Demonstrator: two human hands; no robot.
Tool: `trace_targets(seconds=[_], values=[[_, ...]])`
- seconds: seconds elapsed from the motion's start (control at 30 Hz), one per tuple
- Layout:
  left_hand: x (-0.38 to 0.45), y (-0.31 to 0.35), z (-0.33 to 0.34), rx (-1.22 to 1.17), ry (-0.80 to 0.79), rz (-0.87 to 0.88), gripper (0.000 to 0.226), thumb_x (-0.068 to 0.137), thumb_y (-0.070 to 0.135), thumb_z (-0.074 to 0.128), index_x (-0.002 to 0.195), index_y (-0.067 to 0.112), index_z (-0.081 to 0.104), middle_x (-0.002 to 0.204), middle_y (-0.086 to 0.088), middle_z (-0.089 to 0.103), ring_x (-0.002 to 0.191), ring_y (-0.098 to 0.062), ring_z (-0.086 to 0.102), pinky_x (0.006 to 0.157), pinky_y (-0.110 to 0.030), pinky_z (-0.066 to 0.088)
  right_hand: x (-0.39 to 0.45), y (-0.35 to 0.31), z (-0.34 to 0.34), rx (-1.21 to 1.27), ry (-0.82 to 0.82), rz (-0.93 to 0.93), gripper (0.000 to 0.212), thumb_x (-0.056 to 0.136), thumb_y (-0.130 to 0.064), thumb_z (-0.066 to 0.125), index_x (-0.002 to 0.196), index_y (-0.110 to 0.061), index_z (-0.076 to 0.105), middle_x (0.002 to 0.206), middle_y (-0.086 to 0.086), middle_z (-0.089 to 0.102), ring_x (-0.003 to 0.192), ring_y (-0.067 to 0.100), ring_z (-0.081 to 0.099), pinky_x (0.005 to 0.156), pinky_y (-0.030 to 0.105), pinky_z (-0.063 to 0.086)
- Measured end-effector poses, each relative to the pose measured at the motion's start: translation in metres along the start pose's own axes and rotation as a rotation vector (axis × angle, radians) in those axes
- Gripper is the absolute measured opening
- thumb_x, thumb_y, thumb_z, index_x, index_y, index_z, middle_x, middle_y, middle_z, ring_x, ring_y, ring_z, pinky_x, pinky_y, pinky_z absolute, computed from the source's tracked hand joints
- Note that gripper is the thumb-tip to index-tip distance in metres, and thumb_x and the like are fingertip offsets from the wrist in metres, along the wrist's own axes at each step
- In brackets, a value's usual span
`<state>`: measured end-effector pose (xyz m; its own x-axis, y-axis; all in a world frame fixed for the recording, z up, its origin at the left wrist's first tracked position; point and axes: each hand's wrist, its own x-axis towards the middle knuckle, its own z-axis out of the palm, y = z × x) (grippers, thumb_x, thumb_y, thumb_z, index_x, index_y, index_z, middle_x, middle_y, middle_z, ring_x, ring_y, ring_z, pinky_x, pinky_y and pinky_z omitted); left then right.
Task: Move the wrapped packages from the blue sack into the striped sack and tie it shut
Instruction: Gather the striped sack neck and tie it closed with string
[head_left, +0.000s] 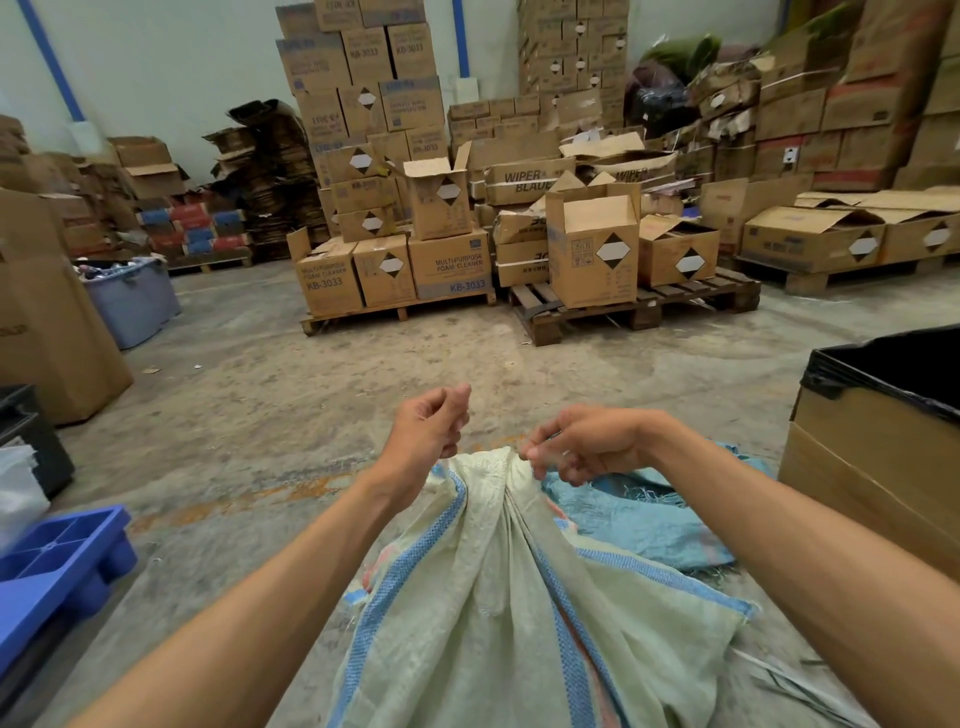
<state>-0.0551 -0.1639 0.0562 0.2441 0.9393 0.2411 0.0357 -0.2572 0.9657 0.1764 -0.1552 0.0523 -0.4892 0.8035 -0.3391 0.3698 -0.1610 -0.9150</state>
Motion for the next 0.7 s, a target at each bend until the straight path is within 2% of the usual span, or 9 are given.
trace_targets(seconds=[0.1,0.2,0.27,0.33,0.4,0.5,0.57,0.6,0.7], values=[[0.002,-0.003,0.004,-0.034,-0.017,-0.008,0.034,0.096,0.038,0.054,0.069,0.018,0.051,0.061,0.005,0.042,0.049,-0.007,0.029,0.050,-0.023,0.025,-0.002,0.001,0.004,0.140,-0.046,-0.055,0.016,0.098,-0.012,0.056,0.111,-0.007,0.065,0.120,0.012,0.070,0.091,0.023,0.072,0.076,0.027,0.057],[0.004,-0.005,0.004,-0.054,0.004,-0.028,0.031,0.099,0.033,0.052,0.073,0.015,0.054,0.062,0.003,0.043,0.049,-0.007,0.032,0.052,-0.023,0.027,-0.001,0.008,0.011,0.144,-0.107,-0.105,0.025,0.098,-0.005,0.052,0.122,-0.004,0.060,0.126,0.008,0.067,0.114,0.030,0.066,0.091,0.037,0.055],[0.004,-0.004,0.004,-0.038,0.017,-0.028,0.029,0.100,0.029,0.052,0.076,0.014,0.057,0.066,0.002,0.051,0.053,-0.007,0.038,0.055,-0.023,0.033,0.002,0.010,0.015,-0.005,-0.023,-0.169,0.025,0.095,-0.008,0.061,0.119,-0.004,0.064,0.116,0.006,0.072,0.106,0.028,0.069,0.092,0.040,0.054],[0.005,0.001,0.003,0.014,0.022,-0.005,0.026,0.099,0.028,0.055,0.080,0.011,0.061,0.069,0.001,0.058,0.057,-0.009,0.045,0.056,-0.021,0.041,0.003,0.007,0.022,-0.199,0.117,-0.272,0.022,0.096,-0.021,0.063,0.111,-0.008,0.071,0.093,-0.001,0.076,0.084,0.019,0.072,0.078,0.033,0.054],[0.008,0.010,0.001,0.056,0.010,0.008,0.025,0.097,0.028,0.057,0.083,0.009,0.064,0.072,-0.002,0.062,0.059,-0.011,0.051,0.059,-0.021,0.047,0.006,0.001,0.030,-0.369,0.226,-0.400,0.020,0.094,-0.028,0.065,0.102,-0.013,0.077,0.076,-0.010,0.071,0.071,0.008,0.063,0.068,0.026,0.049],[0.014,0.021,-0.003,0.085,-0.047,-0.041,0.023,0.096,0.027,0.060,0.087,0.006,0.065,0.071,-0.003,0.061,0.059,-0.013,0.052,0.060,-0.026,0.048,0.014,-0.003,0.041,-0.566,0.253,-0.494,0.009,0.092,-0.031,0.067,0.088,-0.028,0.074,0.087,-0.009,0.070,0.082,0.010,0.063,0.076,0.029,0.049],[0.015,0.024,-0.004,0.135,-0.070,-0.066,0.022,0.096,0.026,0.060,0.088,0.006,0.066,0.072,-0.003,0.062,0.059,-0.013,0.053,0.062,-0.028,0.049,0.020,0.000,0.047,-0.543,0.226,-0.507,0.011,0.093,-0.029,0.066,0.083,-0.030,0.070,0.086,-0.009,0.070,0.082,0.008,0.064,0.078,0.028,0.051],[0.016,0.026,-0.004,0.175,-0.074,-0.058,0.022,0.096,0.026,0.061,0.087,0.007,0.067,0.072,-0.003,0.064,0.060,-0.013,0.055,0.063,-0.028,0.050,0.022,0.001,0.050,-0.480,0.215,-0.505,0.010,0.094,-0.026,0.066,0.085,-0.025,0.071,0.083,-0.006,0.071,0.079,0.008,0.065,0.076,0.026,0.051],[0.017,0.033,-0.003,0.398,-0.096,0.034,0.021,0.095,0.028,0.062,0.086,0.011,0.071,0.076,-0.001,0.072,0.070,-0.005,0.063,0.070,-0.014,0.048,0.029,0.004,0.057,-0.301,0.285,-0.498,0.010,0.093,-0.016,0.067,0.090,-0.007,0.071,0.074,0.010,0.071,0.066,0.016,0.067,0.067,0.029,0.055]])
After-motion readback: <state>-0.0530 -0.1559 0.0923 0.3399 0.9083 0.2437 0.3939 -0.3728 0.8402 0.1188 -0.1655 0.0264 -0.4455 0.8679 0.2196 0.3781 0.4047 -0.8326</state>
